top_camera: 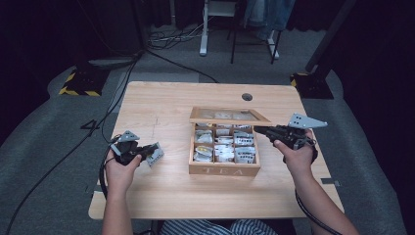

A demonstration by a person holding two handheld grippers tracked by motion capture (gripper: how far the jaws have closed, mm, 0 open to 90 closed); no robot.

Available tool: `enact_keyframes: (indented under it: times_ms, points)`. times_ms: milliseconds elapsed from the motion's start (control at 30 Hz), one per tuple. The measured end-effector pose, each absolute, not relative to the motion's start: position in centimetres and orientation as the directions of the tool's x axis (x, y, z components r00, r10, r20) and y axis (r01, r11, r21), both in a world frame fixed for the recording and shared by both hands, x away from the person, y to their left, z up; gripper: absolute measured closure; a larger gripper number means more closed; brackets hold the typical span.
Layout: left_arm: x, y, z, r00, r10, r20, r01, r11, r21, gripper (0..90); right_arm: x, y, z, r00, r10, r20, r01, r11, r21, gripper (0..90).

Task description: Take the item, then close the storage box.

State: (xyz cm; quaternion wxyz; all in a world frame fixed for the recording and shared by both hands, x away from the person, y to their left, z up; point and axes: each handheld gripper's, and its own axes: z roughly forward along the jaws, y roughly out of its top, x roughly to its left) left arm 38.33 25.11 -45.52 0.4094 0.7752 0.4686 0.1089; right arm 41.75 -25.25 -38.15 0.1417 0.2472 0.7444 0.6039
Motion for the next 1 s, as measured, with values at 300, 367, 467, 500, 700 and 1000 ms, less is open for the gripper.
enact_keyframes:
  times_ms: [300,367,467,500,700,1000]
  points:
    - [38.5,25.4,-45.3,0.467,0.879,-0.101,0.600,-0.230,0.766,36.3,41.8,-25.3,-38.2,-0.839,0.537,0.091,0.198,0.145,0.969,90.0]
    - [38.5,25.5,-45.3,0.457,0.886,-0.074,0.592,-0.240,0.770,32.8,41.8,-25.3,-38.2,-0.838,0.537,0.092,0.198,0.144,0.969,90.0]
    - [38.3,25.8,-45.0,0.435,0.898,-0.062,0.580,-0.227,0.783,29.8,41.8,-25.3,-38.2,-0.839,0.537,0.092,0.199,0.145,0.969,90.0]
    - [38.2,25.8,-44.9,0.436,0.898,-0.062,0.573,-0.224,0.788,29.4,41.8,-25.3,-38.2,-0.839,0.536,0.092,0.199,0.145,0.969,90.0]
    - [37.0,24.2,-43.6,0.506,0.861,-0.054,0.524,-0.258,0.812,29.6,41.8,-25.3,-38.2,-0.840,0.534,0.098,0.203,0.142,0.969,90.0]
    - [33.8,19.6,-43.0,0.657,0.754,-0.025,0.452,-0.367,0.813,26.5,41.7,-25.3,-38.1,-0.839,0.535,0.097,0.204,0.144,0.968,90.0]
